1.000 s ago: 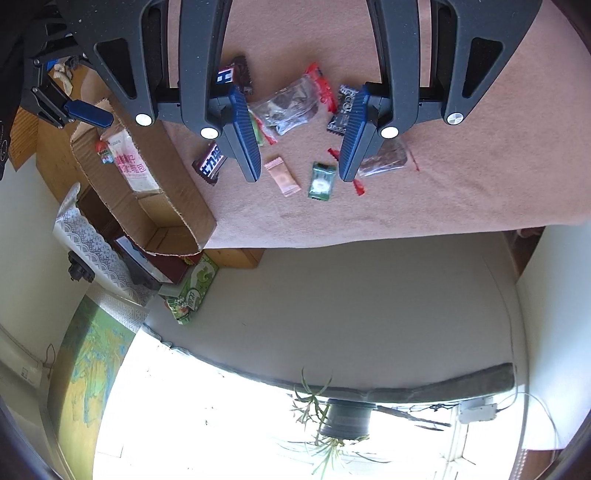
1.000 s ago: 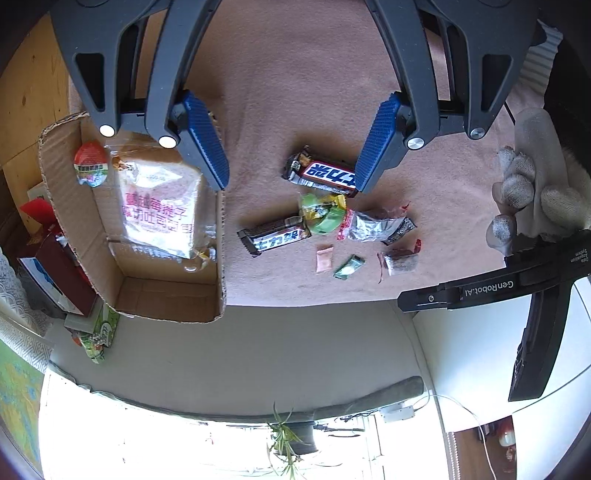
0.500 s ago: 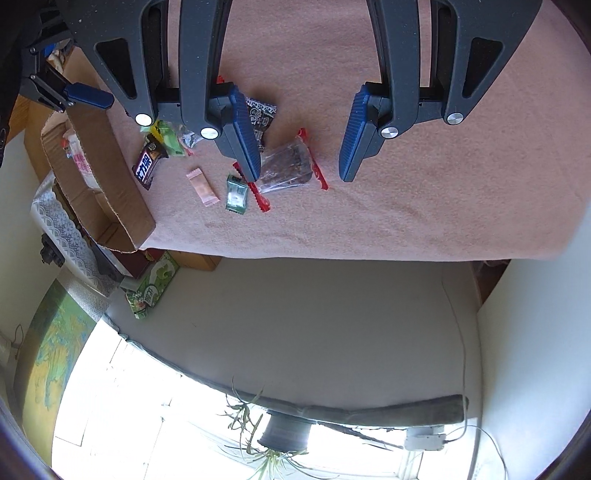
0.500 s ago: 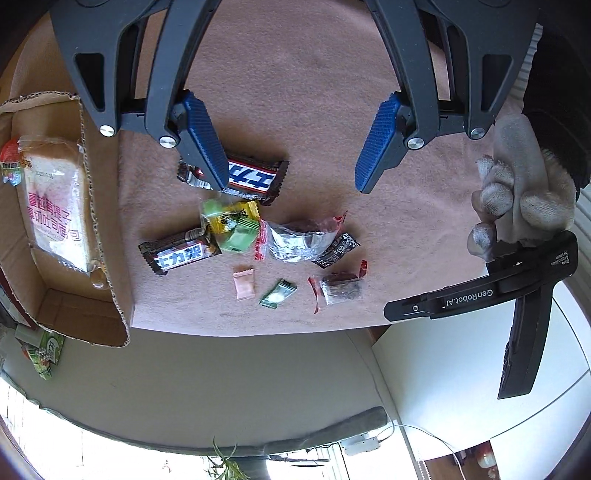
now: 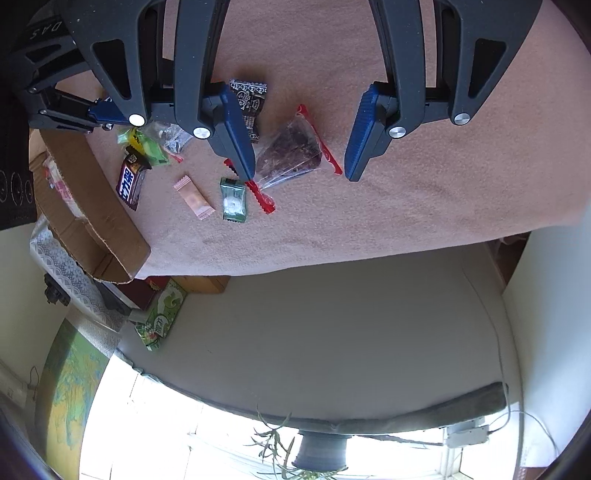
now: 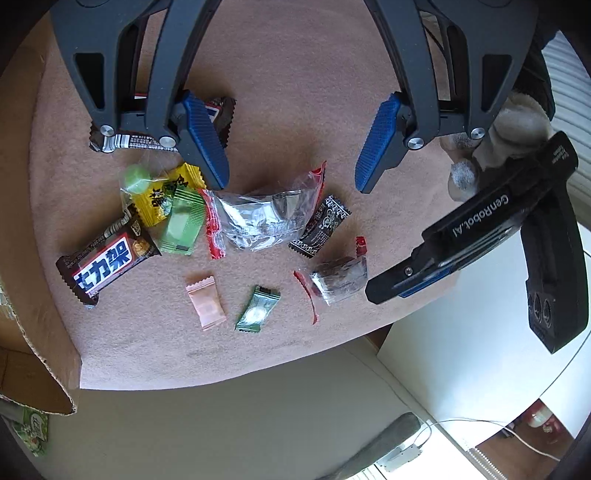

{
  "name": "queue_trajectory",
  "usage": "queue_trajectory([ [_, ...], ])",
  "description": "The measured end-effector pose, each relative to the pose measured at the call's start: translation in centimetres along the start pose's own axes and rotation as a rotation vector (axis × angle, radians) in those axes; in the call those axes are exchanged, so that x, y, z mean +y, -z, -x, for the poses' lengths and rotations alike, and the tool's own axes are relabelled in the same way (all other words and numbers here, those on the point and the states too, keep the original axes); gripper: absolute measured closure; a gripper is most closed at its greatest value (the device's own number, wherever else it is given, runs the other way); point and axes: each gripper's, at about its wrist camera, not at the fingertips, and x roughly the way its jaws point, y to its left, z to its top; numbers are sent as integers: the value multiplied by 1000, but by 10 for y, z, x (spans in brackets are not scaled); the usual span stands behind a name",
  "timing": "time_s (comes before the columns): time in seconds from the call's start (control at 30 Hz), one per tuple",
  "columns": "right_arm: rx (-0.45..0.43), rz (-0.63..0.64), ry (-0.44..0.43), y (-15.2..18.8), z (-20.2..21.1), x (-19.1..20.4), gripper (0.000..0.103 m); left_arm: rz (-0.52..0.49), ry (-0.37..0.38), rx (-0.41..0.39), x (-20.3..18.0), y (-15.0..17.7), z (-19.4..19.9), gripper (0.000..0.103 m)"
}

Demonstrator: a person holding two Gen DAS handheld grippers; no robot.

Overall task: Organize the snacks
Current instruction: 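Close the right gripper on the clear bag of dark candy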

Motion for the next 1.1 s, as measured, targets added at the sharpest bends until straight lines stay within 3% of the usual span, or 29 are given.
queue_trajectory([
  [0.17,31,-112,-35,-13,-18,-12,30,-67,-5,27,-5,1,-13,53],
  [0.33,7,-165,-39,-21,-21,-18,29,-100,2,40,-6,1,-24,53],
  [0.6,-4,-140,-15,-20,-24,-13,30,-74,65,52,2,-4,-29,53],
  [0.7,-8,-123,9,-19,-24,-10,37,-44,98,60,7,-2,-30,53],
  [0.93,-13,-56,65,-14,-24,-1,44,-5,113,46,5,-1,-29,66],
  [1.03,-17,-41,75,-14,-26,3,58,14,111,41,7,-1,-28,67],
  [1.1,-18,-32,70,-13,-27,5,60,25,109,37,7,1,-27,68],
])
